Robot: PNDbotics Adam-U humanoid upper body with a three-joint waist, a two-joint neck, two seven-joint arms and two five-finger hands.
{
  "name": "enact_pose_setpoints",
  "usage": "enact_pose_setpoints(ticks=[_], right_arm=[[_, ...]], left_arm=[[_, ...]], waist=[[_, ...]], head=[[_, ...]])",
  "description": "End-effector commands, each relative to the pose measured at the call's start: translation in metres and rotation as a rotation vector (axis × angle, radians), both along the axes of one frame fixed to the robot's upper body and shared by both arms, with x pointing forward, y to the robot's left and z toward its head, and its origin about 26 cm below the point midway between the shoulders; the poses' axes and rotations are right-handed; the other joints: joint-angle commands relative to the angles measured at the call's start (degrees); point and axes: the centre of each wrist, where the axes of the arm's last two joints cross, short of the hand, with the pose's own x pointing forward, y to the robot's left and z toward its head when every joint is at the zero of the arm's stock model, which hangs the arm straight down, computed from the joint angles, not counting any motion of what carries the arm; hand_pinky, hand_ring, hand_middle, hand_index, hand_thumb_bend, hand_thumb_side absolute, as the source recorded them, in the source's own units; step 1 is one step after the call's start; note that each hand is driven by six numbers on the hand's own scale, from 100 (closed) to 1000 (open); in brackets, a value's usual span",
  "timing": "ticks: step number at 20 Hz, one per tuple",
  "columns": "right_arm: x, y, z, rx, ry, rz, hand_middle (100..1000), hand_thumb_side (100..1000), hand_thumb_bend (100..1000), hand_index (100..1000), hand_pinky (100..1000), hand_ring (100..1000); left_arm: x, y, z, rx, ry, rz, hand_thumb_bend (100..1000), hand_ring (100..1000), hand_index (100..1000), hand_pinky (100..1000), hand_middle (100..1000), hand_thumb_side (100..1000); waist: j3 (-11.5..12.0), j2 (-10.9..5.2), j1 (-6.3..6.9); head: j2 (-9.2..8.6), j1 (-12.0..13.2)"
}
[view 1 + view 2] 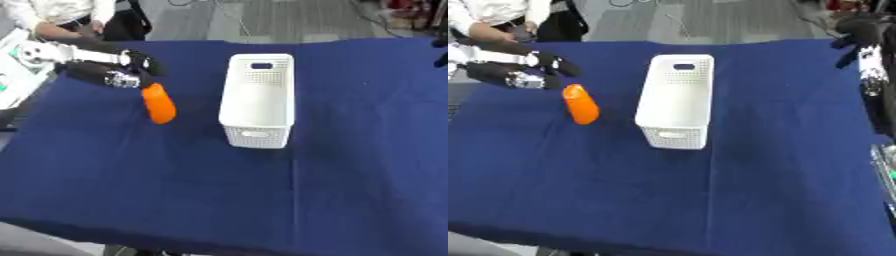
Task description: Pick up objects on the table and place them in the box.
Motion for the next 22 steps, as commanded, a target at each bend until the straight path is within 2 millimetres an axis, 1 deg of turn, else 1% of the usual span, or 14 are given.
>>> enact_pose_setpoints(ticks=[1,4,8,10,12,13,15,17,20,22], right_arm=[[0.000,-0.001,0.009,-0.019,-0.024,0.005,667,938,100,682,432,590],[0.000,-0.001,0.008,-0.019,-0.020,0.005,667,938,100,682,432,590],[0.000,-0.001,0.008,-0.020,-0.019,0.008,667,938,100,682,432,590],[0.000,-0.001,0.008,-0.020,-0.019,0.008,667,938,100,682,432,590],[0.000,-0.001,0.008,-0.019,-0.019,0.007,667,938,100,682,432,590],[0.000,-0.001,0.008,-0.019,-0.019,0.007,667,938,100,682,432,590],[0.000,-0.001,0.007,-0.018,-0.019,0.006,667,939,100,682,432,590],[0.000,-0.001,0.007,-0.017,-0.019,0.005,667,939,100,682,432,590],[0.000,-0.001,0.007,-0.015,-0.019,0.006,667,939,100,682,432,590],[0.000,0.000,0.007,-0.013,-0.019,0.006,668,941,100,682,432,591]], left_arm=[[-0.006,0.005,0.016,0.089,0.001,-0.099,738,972,1000,876,1000,1000],[-0.006,0.001,0.013,0.101,0.013,-0.109,749,974,1000,878,1000,1000],[-0.008,-0.002,0.007,0.171,0.017,-0.116,770,984,1000,896,1000,1000],[-0.008,-0.002,0.005,0.248,-0.005,-0.117,783,996,1000,917,1000,1000],[-0.009,-0.001,0.011,0.364,-0.075,-0.120,856,1000,1000,951,1000,1000],[-0.009,0.000,0.014,0.415,-0.119,-0.119,871,1000,1000,964,1000,1000],[-0.007,0.005,0.014,0.475,-0.202,-0.107,893,1000,1000,996,1000,1000],[-0.004,0.013,0.011,0.485,-0.280,-0.075,893,1000,1000,1000,1000,1000],[0.003,0.024,0.000,0.468,-0.362,-0.024,903,1000,1000,1000,1000,1000],[0.008,0.032,-0.011,0.459,-0.381,0.010,929,1000,1000,1000,1000,1000]], waist=[[-0.05,-0.88,-0.13],[-0.10,-1.07,-0.15],[-0.21,-1.21,-0.05],[-0.23,-1.24,-0.02],[-0.18,-1.28,-0.03],[-0.14,-1.30,-0.05],[-0.06,-1.29,-0.13],[-0.01,-1.24,-0.27],[-0.04,-1.13,-0.49],[-0.14,-0.96,-0.72]], head=[[-0.06,-0.40],[-0.06,-0.17],[-1.04,0.55],[-1.43,0.76],[-1.86,0.78],[-1.97,0.80],[-1.91,0.81],[-1.70,0.93],[-1.62,1.64],[-1.70,2.19]])
